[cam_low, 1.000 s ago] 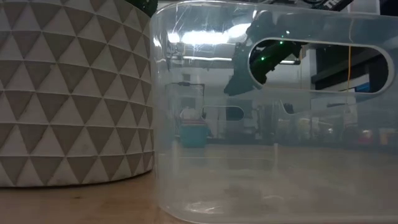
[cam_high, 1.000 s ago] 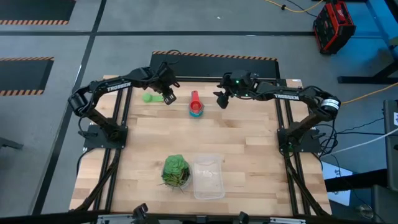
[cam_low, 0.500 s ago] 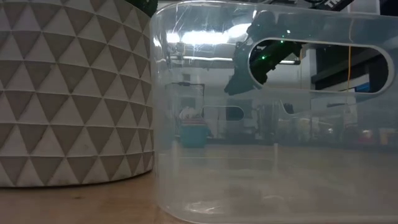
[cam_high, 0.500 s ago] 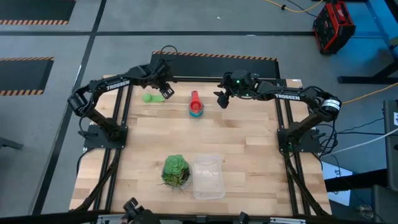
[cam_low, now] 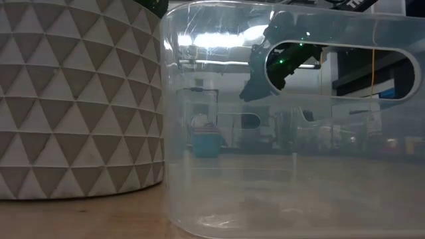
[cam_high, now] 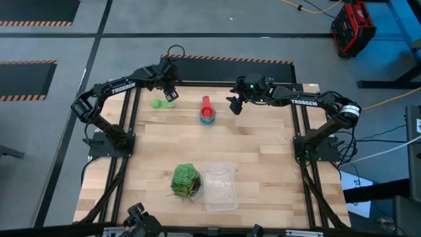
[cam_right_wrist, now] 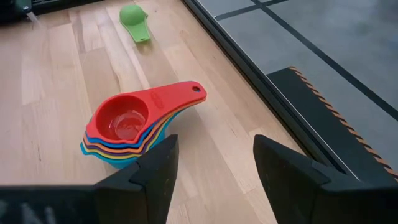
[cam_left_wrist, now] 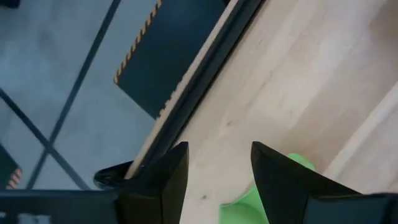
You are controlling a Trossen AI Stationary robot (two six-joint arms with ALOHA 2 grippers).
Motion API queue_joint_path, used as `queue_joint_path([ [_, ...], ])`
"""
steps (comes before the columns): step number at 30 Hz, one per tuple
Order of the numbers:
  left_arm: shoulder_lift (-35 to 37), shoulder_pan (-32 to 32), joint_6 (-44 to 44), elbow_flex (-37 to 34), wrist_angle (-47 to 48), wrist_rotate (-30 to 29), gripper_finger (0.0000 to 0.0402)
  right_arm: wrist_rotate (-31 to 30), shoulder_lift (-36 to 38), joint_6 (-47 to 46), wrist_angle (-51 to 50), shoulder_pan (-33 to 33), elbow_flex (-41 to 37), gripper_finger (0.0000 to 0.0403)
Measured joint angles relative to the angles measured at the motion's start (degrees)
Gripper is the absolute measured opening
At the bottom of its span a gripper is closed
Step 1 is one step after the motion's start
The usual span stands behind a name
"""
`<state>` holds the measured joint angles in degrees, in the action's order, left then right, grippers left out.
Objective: Nest measuring cups in basket
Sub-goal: Stack the green measuring cup on top of the red measuring cup
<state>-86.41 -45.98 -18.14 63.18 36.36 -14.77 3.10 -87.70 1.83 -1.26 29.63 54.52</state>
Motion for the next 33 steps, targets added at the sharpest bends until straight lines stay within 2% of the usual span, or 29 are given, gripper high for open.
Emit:
queue_joint_path([
  [3,0.00,-0.46,-3.90,0.00,0.17,1.24,0.0167,0.00,0.00,0.00,-0.02,0.00,0.00,0.0212],
  [9,0.00,-2.94,-12.64,0.00,1.63,14.60,0.0167,0.01,0.00,0.00,-0.10,0.00,0.00,0.0212],
  [11,-0.04,-3.55,-13.97,0.00,2.11,16.59,0.0167,0.00,0.00,0.00,-0.30,0.00,0.00,0.0212],
  [23,-5.05,-4.37,-14.02,0.00,4.32,17.74,0.0167,0.02,0.00,0.10,-0.74,0.00,-0.02,0.0212],
  [33,-10.14,-3.45,-18.48,0.00,6.99,17.44,0.0167,0.00,0.00,0.17,-0.85,0.00,-0.02,0.0212],
])
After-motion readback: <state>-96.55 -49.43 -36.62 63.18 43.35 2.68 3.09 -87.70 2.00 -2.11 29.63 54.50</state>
